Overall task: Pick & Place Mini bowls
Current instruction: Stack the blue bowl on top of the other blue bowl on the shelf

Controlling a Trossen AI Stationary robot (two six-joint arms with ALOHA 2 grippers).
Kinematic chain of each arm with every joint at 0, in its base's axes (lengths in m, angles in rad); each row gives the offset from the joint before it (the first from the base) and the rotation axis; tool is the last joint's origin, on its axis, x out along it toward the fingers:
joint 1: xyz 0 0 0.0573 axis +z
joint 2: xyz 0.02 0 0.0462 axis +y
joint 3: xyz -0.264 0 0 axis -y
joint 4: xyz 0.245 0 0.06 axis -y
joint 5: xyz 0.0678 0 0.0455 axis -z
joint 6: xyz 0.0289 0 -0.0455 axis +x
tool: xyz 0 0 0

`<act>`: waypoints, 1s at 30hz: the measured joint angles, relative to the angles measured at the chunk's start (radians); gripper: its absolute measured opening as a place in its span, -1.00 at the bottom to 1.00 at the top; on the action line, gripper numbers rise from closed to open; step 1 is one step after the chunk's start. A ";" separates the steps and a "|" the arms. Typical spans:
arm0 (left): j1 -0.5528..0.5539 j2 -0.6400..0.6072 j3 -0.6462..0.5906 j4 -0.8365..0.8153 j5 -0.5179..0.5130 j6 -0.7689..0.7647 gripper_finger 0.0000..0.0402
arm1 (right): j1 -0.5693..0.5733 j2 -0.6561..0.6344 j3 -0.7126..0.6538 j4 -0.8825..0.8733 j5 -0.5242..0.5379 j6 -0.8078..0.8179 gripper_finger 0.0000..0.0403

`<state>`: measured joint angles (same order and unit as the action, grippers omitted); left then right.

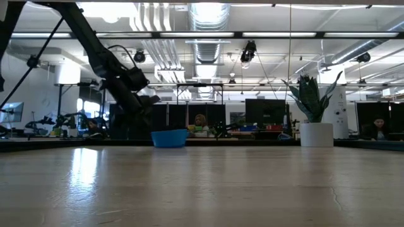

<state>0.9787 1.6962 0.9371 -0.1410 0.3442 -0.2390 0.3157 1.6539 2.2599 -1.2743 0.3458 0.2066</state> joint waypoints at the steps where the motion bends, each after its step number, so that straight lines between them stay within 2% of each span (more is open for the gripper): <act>1: 0.000 0.006 0.000 0.001 0.005 0.000 -0.60 | 0.000 0.000 -0.001 0.000 0.000 0.000 -0.72; 7: 0.000 0.010 0.000 0.008 0.014 0.000 -0.62 | 0.000 0.000 -0.001 0.000 0.000 0.000 -0.72; 9: 0.000 0.008 0.000 0.008 0.010 -0.003 -0.68 | 0.000 0.000 -0.001 0.000 0.000 0.000 -0.72; 13: 0.000 0.007 0.000 0.006 -0.004 -0.004 -0.94 | 0.000 0.000 -0.001 0.000 0.000 -0.001 -0.72; 20: 0.000 -0.006 0.000 -0.007 -0.005 -0.022 -0.99 | 0.000 0.000 -0.001 0.000 0.000 0.002 -0.72; 25: 0.000 -0.090 0.000 -0.050 -0.006 -0.021 -0.99 | 0.000 0.000 -0.001 -0.003 -0.001 0.003 -0.72; 30: -0.003 -0.231 0.000 -0.106 -0.008 -0.020 -1.00 | 0.000 0.000 -0.003 -0.020 -0.002 0.003 -0.72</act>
<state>0.9760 1.4655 0.9371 -0.2465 0.3357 -0.2593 0.3156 1.6542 2.2571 -1.2942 0.3439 0.2092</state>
